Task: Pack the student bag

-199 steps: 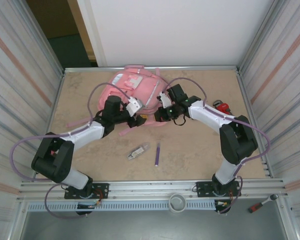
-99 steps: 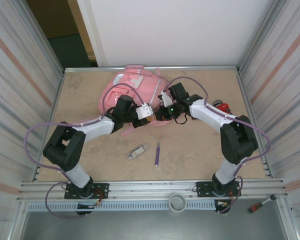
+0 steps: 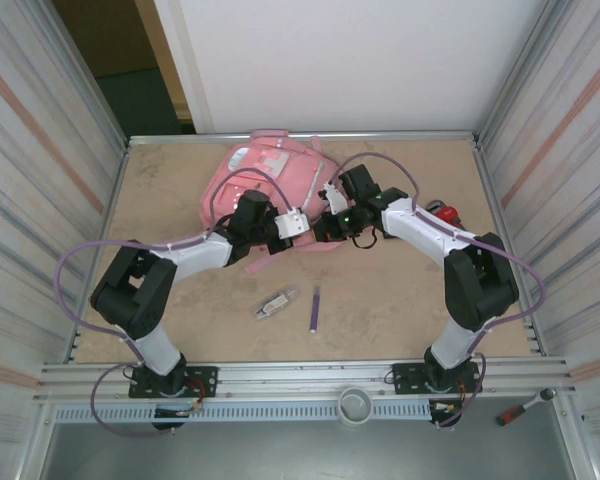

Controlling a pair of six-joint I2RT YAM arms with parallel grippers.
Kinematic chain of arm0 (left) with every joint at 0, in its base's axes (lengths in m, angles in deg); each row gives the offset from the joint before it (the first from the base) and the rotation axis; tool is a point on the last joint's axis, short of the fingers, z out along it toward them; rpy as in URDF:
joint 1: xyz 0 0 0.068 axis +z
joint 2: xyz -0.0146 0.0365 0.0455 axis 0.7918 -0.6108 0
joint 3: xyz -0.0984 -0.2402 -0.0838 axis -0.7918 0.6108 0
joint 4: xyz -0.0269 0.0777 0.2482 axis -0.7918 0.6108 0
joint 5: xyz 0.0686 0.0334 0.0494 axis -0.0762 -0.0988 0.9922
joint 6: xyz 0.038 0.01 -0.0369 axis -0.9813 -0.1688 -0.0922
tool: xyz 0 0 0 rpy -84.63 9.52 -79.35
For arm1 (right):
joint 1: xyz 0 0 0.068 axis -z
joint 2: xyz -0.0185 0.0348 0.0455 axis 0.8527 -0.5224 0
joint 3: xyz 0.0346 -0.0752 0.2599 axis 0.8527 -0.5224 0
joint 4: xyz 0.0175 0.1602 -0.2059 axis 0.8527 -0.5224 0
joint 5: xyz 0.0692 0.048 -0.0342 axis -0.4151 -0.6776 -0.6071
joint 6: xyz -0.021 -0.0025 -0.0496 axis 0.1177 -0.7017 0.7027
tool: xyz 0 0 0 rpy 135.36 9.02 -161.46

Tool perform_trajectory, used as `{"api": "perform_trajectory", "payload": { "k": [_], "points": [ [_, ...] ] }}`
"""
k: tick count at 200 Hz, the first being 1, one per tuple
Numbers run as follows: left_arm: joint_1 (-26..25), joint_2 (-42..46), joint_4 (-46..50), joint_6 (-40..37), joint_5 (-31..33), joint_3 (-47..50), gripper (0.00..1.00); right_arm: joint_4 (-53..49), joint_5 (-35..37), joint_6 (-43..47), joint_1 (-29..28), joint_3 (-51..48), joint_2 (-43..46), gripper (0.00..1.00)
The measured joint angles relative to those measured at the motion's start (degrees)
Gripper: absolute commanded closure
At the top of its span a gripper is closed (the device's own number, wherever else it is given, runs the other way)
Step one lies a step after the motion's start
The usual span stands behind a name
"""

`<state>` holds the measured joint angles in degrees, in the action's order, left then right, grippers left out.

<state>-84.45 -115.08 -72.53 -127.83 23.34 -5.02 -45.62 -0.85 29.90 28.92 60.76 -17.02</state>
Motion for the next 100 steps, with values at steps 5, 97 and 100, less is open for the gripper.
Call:
{"api": "perform_trajectory", "payload": {
  "k": [5,97,100],
  "points": [
    [0.11,0.15,-0.17,-0.37,-0.20,0.42,1.00,-1.01,0.90,0.04,0.00,0.31,0.44,1.00],
    [2.58,3.41,-0.26,-4.81,-3.30,3.69,1.00,-6.75,12.07,0.00,1.33,2.93,3.26,1.00],
    [2.75,3.48,-0.26,-4.81,-3.54,3.78,1.00,-6.73,12.15,0.02,1.36,2.93,3.26,1.00]
  ]
}}
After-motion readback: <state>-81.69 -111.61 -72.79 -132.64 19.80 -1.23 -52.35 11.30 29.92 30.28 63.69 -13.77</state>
